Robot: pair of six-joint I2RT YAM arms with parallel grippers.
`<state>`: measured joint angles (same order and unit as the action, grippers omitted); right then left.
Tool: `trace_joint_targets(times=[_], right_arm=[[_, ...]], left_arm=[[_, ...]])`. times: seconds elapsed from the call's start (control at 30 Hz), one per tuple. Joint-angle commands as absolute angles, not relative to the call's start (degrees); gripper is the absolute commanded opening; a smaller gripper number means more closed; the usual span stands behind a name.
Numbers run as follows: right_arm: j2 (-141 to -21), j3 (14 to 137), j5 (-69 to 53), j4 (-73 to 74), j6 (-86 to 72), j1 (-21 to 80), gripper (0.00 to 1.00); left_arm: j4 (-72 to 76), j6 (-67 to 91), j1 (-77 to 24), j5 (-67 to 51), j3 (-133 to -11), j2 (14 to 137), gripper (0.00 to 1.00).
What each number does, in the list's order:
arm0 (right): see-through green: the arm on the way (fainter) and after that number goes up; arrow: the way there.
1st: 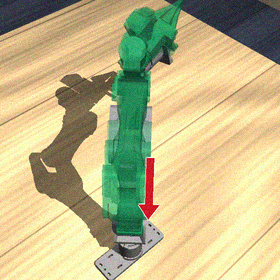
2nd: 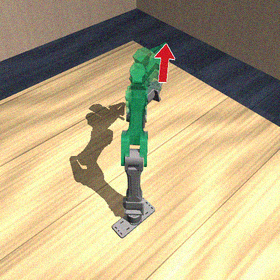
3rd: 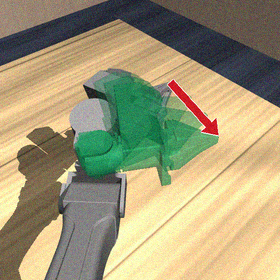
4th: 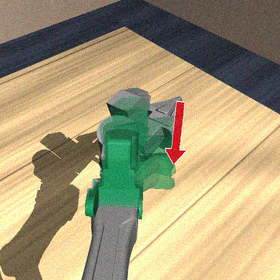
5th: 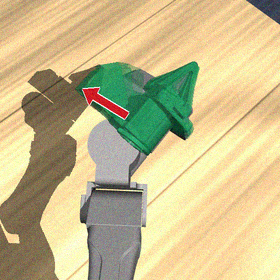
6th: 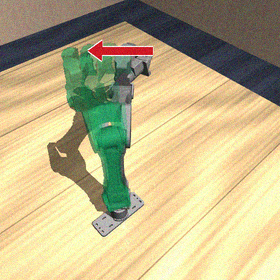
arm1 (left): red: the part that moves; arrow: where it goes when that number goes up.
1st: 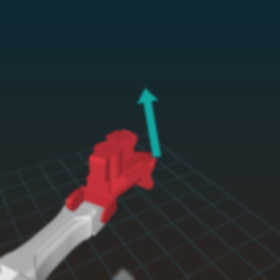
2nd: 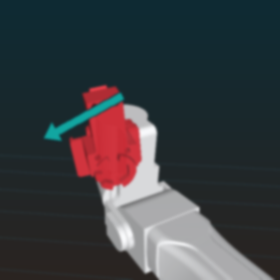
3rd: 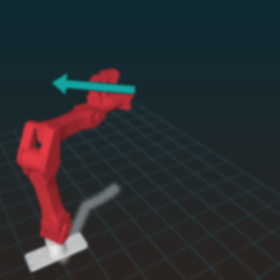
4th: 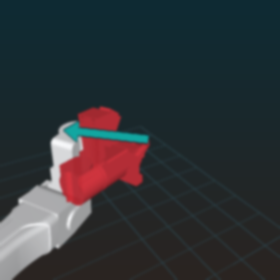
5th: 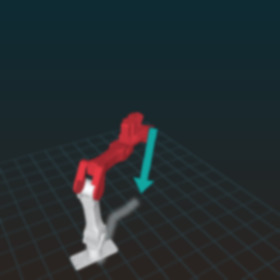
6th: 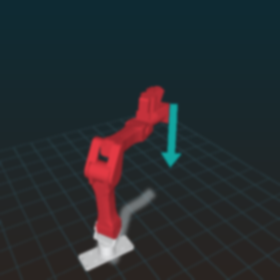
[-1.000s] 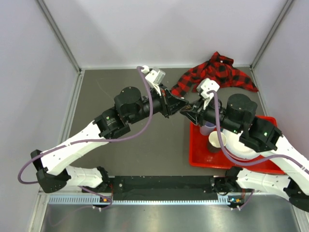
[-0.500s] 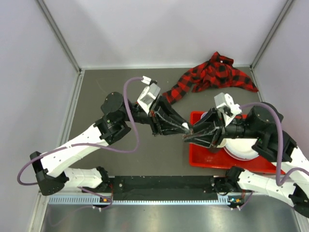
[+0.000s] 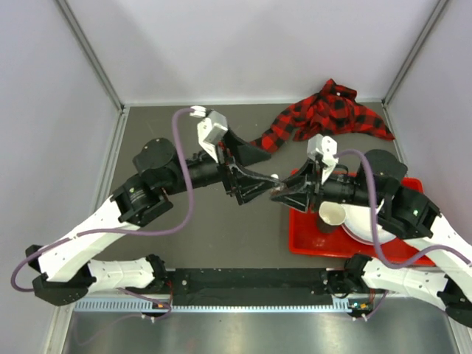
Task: Paint the nails
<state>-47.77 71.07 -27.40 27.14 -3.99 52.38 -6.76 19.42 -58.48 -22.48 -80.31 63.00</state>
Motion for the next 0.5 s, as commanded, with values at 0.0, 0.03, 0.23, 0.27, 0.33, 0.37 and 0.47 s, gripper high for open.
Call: trace_joint_targets(times=[0.0, 0.03, 0.23, 0.27, 0.33, 0.37, 0.47], right_arm=[[-49.0, 75.0, -11.9, 29.6, -0.3, 52.6, 0.00], [-49.5, 75.1, -8.7, 29.5, -0.3, 52.6, 0.00], [-51.1, 75.8, -1.9, 28.1, 2.3, 52.6, 0.00], [-51.6, 75.8, -1.8, 28.0, 2.5, 52.6, 0.00], [-51.8, 75.8, -1.8, 27.4, 2.8, 52.7, 0.00], [-51.8, 75.7, -1.7, 27.2, 3.0, 52.6, 0.00], [-52.0, 75.5, -1.3, 27.0, 3.3, 52.6, 0.00]], left_arm=[[-8.9, 24.9, -58.4, -2.5, -79.9, 59.5, 0.79], [-10.3, 27.6, -58.4, -0.5, -80.0, 59.9, 0.77], [-12.8, 32.0, -58.4, 4.8, -82.0, 64.2, 0.73], [-12.8, 32.0, -58.4, 4.7, -82.3, 64.9, 0.73], [-12.9, 32.3, -58.4, 5.0, -82.4, 66.3, 0.73], [-12.9, 32.3, -58.4, 5.0, -82.6, 66.8, 0.71], [-12.0, 32.6, -58.4, 4.3, -82.6, 68.2, 0.68]])
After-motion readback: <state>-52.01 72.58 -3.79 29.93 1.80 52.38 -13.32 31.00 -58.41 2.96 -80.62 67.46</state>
